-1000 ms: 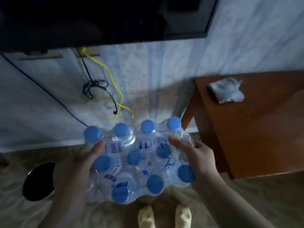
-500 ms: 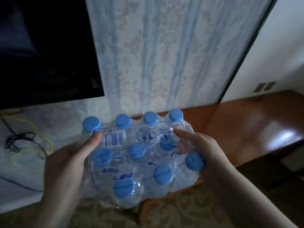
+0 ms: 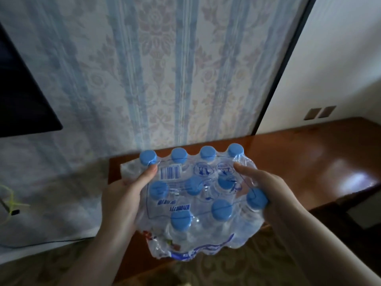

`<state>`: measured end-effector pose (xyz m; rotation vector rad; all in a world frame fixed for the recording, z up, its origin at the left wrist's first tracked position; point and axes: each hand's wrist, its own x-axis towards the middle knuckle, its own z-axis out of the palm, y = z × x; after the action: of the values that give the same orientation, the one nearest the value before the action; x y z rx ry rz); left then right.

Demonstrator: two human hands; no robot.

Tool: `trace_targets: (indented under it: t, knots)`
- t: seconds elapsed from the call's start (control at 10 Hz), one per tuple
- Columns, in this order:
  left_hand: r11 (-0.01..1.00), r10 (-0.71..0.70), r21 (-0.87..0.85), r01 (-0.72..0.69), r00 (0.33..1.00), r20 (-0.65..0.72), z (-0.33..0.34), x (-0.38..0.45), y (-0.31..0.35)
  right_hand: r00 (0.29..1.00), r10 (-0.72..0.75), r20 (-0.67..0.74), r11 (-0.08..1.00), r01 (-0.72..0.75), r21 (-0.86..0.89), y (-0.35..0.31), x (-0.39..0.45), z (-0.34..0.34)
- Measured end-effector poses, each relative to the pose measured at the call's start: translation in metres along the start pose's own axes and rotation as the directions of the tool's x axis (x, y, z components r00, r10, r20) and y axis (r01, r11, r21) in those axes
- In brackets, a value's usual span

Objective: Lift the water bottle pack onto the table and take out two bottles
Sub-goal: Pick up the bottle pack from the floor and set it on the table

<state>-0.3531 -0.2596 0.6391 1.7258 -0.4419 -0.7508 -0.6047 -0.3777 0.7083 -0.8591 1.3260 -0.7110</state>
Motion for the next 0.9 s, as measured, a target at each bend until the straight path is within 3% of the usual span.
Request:
trace_targets:
  t: [0.2, 0.4, 0.6, 0.9]
  knots:
    - [0.997, 0.028, -0.077, -0.027, 0.999, 0.023, 0.051, 0.018, 0.03, 0.999, 0.036, 0.013, 0.997, -0.035, -0.07, -0.019, 0.072, 0.001]
    - [0.989, -0.077, -0.135, 0.062, 0.991, -0.108, 0.093, 0.062, 0.019, 0.997, 0.071, -0.007, 0.99, -0.071, -0.122, -0.036, 0.125, 0.003]
    - [0.984, -0.127, -0.137, 0.11, 0.985, -0.121, 0.119, 0.09, 0.01, 0.991, 0.127, 0.049, 0.978, -0.117, -0.175, -0.04, 0.179, -0.001]
    - [0.965, -0.259, -0.142, 0.22, 0.876, -0.407, 0.147, 0.096, 0.02, 0.969, 0.179, 0.172, 0.965, -0.139, -0.223, -0.048, 0.227, 0.006]
